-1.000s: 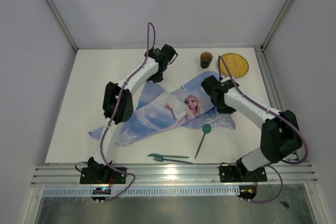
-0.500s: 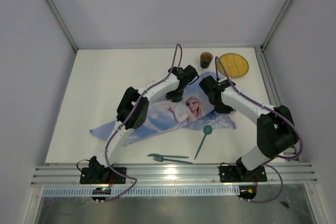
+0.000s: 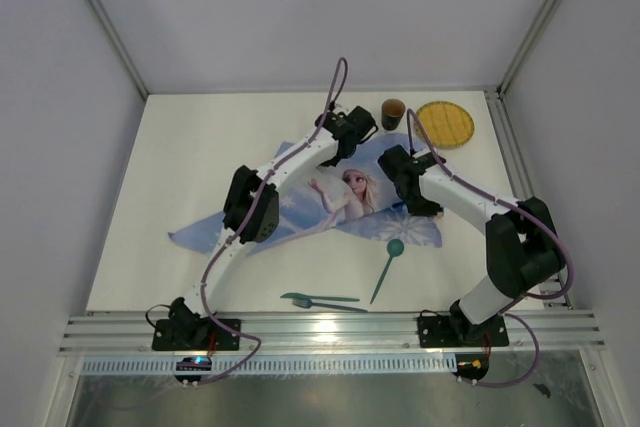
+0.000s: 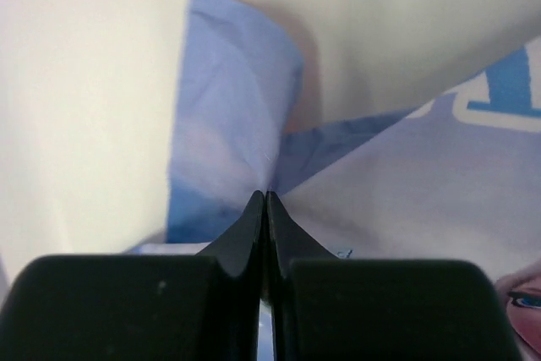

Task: Set the dinner table for one person

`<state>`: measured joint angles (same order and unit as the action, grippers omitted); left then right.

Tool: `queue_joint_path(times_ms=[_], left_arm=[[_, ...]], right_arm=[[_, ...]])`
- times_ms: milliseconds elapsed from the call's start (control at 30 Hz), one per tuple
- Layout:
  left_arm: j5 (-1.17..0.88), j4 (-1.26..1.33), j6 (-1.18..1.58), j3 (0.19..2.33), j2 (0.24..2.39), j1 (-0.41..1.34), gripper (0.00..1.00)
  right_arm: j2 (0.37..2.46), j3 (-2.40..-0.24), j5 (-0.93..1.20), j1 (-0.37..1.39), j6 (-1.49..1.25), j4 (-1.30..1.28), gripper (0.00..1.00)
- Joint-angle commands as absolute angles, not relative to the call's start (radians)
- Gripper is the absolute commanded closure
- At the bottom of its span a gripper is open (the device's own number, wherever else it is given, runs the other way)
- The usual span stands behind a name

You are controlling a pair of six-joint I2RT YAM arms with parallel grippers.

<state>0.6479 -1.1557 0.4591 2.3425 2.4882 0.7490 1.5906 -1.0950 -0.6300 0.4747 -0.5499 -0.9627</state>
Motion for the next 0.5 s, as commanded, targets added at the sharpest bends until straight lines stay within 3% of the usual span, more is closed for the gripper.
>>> queue_joint_path(times_ms=[0, 467], left_arm=[[0.963, -1.227, 0.427, 2.439, 2.465, 0.686, 1.00], [1.175, -1.239, 0.385, 2.398, 2.391, 0.368, 1.00]], right_arm=[[1.594, -1.074, -0.670, 0.477, -0.545, -0.939, 0.93], [1.571, -1.058, -0.696, 0.477, -0.535, -0.971, 0.93]])
